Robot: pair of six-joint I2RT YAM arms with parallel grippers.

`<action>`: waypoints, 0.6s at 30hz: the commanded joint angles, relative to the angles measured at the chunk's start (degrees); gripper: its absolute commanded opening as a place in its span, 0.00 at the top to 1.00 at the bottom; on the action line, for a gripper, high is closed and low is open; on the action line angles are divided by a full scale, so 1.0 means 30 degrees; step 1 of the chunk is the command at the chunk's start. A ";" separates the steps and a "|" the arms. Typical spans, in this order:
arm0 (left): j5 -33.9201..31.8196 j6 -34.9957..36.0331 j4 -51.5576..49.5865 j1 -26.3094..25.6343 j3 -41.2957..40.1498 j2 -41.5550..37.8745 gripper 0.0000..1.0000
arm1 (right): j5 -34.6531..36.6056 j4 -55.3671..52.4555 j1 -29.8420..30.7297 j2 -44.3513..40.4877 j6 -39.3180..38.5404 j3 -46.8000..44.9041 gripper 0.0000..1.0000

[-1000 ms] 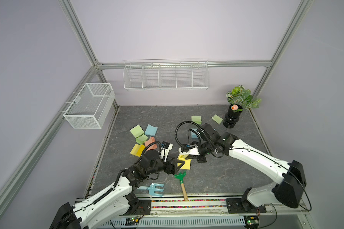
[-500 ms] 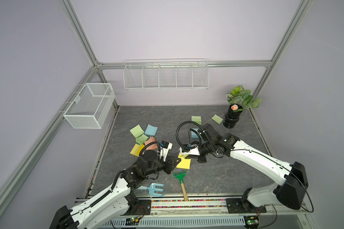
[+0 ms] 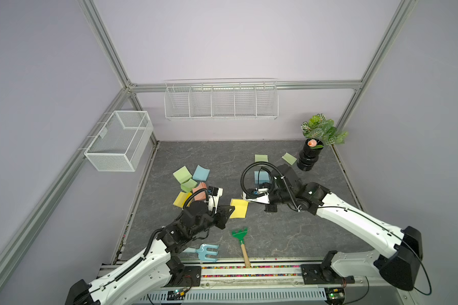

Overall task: Tear off pages from different memo pads
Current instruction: Tear off the paper from the memo pad, then place the paper at the center of the board.

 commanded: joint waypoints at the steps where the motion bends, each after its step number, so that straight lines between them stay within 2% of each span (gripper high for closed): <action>1: -0.3407 -0.0793 -0.2254 0.0127 -0.0101 -0.0972 0.87 | 0.2067 -0.0082 -0.0322 -0.0415 -0.1193 0.0301 0.93; 5: -0.4374 -0.1461 -0.2539 0.0151 -0.0563 -0.2016 0.86 | 0.5127 -0.0349 -0.1397 0.0413 -0.3859 0.0322 0.94; 10: -0.4568 -0.1937 -0.2799 0.0127 -0.0747 -0.2672 0.85 | 1.1100 -0.1493 -0.3883 0.4430 -0.6022 0.1709 0.93; 14: -0.4446 -0.2113 -0.2942 0.0126 -0.0789 -0.2918 0.85 | 1.1823 -0.2821 -0.5723 0.6886 -0.5934 0.2982 0.93; 18: -0.4298 -0.2215 -0.2942 0.0133 -0.0886 -0.3269 0.84 | 1.2051 -0.4327 -0.6511 0.9000 -0.5794 0.4131 0.93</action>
